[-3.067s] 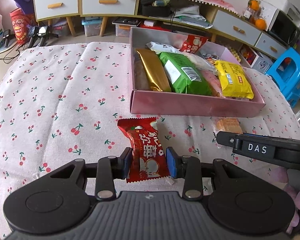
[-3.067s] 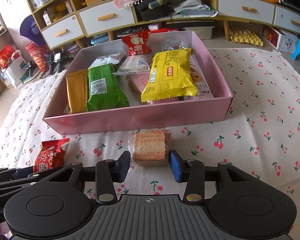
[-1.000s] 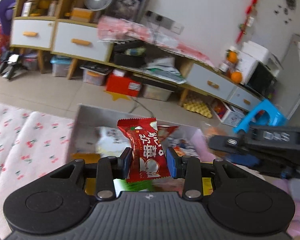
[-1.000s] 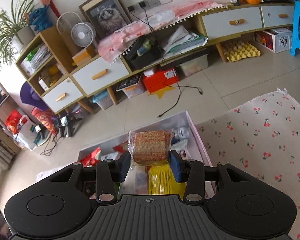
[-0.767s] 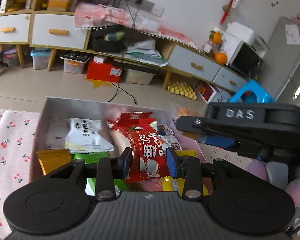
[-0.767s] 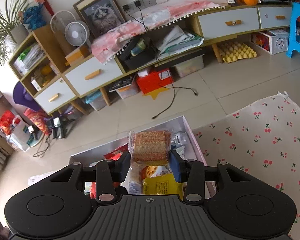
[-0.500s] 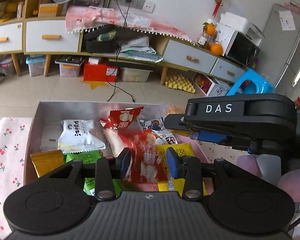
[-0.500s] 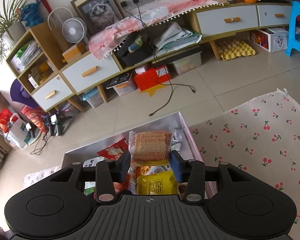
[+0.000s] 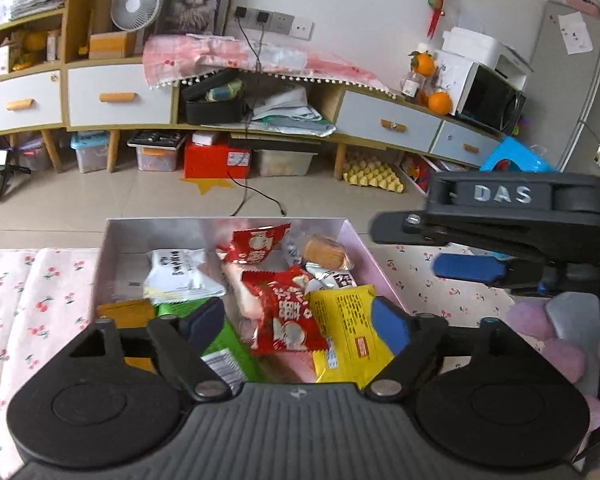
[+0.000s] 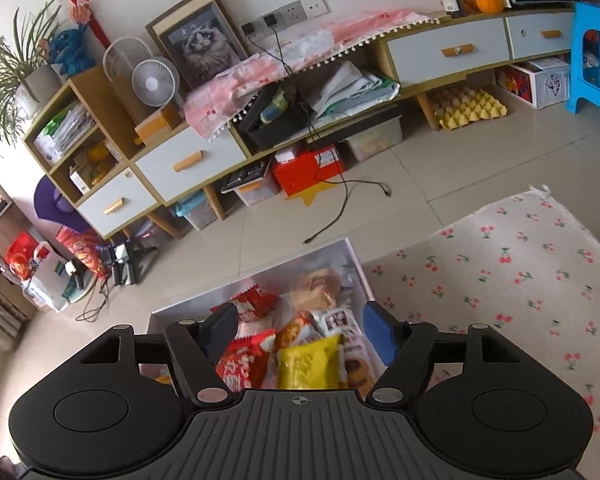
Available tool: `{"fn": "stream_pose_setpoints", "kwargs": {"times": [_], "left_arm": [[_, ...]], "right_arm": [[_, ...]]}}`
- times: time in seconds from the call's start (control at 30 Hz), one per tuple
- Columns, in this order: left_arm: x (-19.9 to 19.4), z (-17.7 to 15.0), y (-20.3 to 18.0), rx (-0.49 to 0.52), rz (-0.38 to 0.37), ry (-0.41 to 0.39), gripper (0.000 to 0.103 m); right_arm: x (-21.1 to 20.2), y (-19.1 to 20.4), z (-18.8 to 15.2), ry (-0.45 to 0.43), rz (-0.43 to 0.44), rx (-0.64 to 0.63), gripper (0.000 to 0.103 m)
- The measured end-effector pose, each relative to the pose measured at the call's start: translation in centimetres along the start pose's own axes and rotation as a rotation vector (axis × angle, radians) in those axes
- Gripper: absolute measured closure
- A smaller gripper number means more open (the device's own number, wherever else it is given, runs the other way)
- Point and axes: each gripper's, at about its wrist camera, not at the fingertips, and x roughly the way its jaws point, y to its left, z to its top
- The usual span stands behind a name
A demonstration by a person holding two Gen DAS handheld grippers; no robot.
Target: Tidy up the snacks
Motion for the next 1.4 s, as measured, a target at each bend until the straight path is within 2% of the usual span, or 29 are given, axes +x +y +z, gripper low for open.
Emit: {"fn": "stream_pose_setpoints", "kwargs": {"times": [0.33,0.43,0.77,1.0,1.1,1.23,1.4], "left_arm": [[-3.7,-1.4,0.1,-0.002,0.122,0.020,0.004],[-4.8,-2.0,0.1,-0.012,0.154,0.035,0.002],[-7.5,-3.7,-0.4,-0.015,0.253,0.078,0.001],[-9.1,-5.6,-1.3,-0.017,0.291,0.145,0.000],[-10.0,-6.6,-1.8,-0.011,0.345,0.164,0.000],[-11.0,-7.5,-1.8,-0.030,0.363,0.184,0.000],[-11.8,-9.0,-1.5,-0.055,0.363,0.202,0.000]], "right_arm": [[-4.8,-2.4,-2.1,0.018,-0.032,0.012,0.028],[-6.2,-3.0,-2.9,0.019,-0.037,0.009,0.024],[-9.6,-3.9,-5.5,0.048,-0.046,-0.019,0.019],[-11.2,-3.3,-8.3,0.131,-0.059,-0.071,0.018],[-11.9,-2.4,-9.3,0.171,-0.069,-0.104,0.018],[-13.2,-1.5,-10.6,0.160,-0.076,-0.166,0.010],[-14.1,-0.8,-12.2,0.149,-0.111,-0.240,0.009]]}}
